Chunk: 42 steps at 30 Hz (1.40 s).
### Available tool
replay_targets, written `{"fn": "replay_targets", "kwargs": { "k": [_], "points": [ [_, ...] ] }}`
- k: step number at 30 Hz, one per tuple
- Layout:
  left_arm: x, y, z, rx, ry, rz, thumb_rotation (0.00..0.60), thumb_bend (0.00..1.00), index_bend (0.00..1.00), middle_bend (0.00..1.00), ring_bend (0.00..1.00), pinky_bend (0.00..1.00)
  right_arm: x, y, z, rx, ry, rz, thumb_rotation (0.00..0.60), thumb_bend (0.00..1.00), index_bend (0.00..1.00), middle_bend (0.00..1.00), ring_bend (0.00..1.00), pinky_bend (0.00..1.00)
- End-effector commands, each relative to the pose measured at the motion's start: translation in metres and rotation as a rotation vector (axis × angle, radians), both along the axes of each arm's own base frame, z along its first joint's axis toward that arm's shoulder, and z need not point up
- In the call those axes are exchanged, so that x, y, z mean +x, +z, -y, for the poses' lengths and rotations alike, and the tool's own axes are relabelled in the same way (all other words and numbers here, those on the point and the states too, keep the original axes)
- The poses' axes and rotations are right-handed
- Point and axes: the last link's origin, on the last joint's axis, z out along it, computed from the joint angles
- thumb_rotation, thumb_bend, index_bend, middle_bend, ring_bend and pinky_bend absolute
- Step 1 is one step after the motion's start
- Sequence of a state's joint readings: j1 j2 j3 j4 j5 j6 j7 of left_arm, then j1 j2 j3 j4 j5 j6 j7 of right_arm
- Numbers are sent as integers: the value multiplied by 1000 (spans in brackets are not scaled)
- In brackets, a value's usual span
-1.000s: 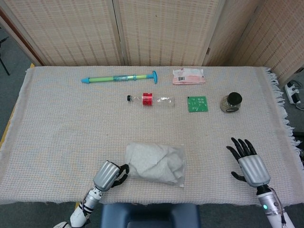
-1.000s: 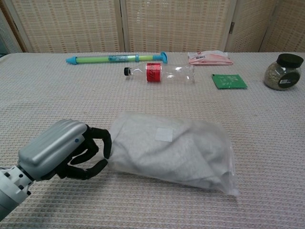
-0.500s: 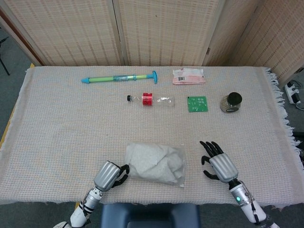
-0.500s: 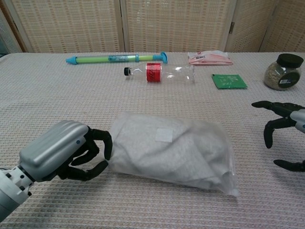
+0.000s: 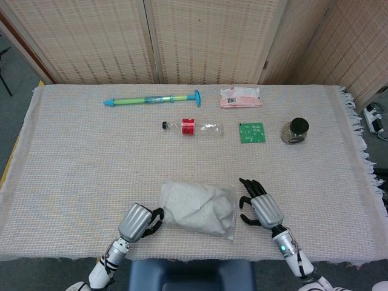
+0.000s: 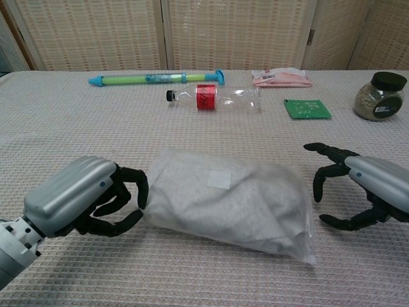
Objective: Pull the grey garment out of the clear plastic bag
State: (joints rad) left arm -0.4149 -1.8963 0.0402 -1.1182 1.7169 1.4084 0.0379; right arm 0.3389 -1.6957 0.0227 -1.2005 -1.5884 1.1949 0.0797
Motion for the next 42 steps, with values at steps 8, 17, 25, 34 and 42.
{"fn": "replay_targets", "kwargs": {
  "k": [8,17,25,34,42],
  "points": [
    [1,2,-2,4,2,-1,600,629,812,1000,1000,1000,5,-4,6,14,-58,98,600,247,424,0,0,0],
    [3,1,-4,2,4,2,600,628,800,1000,1000,1000,17,-12,7,79,-101,217,600,252,411,0,0,0],
    [3,1,-6,7,8,-6,600,625,800,1000,1000,1000,18,-16,7,106,-143,302,600,253,403,0,0,0],
    [5,-1,-4,5,2,-11,600,625,799,1000,1000,1000,23,-33,5,131,-162,371,600,382,492,0,0,0],
    [4,3,-7,12,6,-9,600,627,799,1000,1000,1000,28,-32,6,105,-146,374,600,486,596,28,0,0]
  ]
}}
